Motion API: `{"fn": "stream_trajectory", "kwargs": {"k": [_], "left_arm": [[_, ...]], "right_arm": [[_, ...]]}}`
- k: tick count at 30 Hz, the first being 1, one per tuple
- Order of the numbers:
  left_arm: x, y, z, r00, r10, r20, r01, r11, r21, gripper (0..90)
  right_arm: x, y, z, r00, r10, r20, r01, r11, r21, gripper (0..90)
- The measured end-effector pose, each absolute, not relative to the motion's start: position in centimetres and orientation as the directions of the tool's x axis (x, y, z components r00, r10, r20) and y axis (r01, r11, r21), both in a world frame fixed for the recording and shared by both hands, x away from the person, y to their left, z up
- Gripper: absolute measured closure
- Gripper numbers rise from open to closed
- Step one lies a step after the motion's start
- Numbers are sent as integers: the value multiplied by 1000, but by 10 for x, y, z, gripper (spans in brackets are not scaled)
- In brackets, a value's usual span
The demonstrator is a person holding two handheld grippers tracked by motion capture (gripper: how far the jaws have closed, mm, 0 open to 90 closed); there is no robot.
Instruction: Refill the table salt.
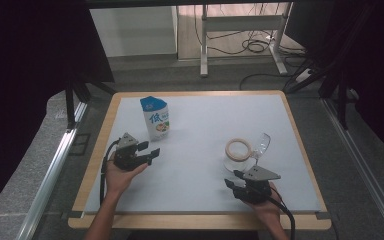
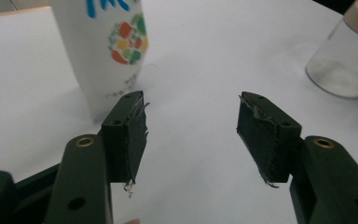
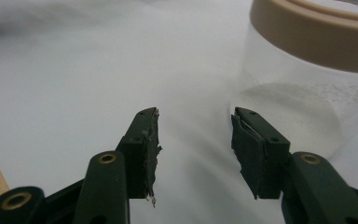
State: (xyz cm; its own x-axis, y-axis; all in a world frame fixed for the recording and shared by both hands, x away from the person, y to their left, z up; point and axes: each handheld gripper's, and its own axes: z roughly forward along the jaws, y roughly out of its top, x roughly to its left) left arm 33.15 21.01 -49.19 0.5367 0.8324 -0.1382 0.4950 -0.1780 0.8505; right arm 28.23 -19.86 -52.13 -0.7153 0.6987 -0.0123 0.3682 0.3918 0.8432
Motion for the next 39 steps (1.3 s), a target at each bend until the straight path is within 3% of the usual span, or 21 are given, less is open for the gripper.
{"fn": "stream_trajectory", "kwargs": {"k": [13, 39], "left_arm": [[372, 226, -485, 483, 865, -135, 503, -148, 851, 411], [417, 228, -464, 504, 850, -156, 467, -116, 877, 444]], "right_arm": [[281, -194, -524, -725, 689, -23, 366, 413, 834, 505], [281, -193, -526, -723, 691, -24, 369, 416, 831, 491]]}}
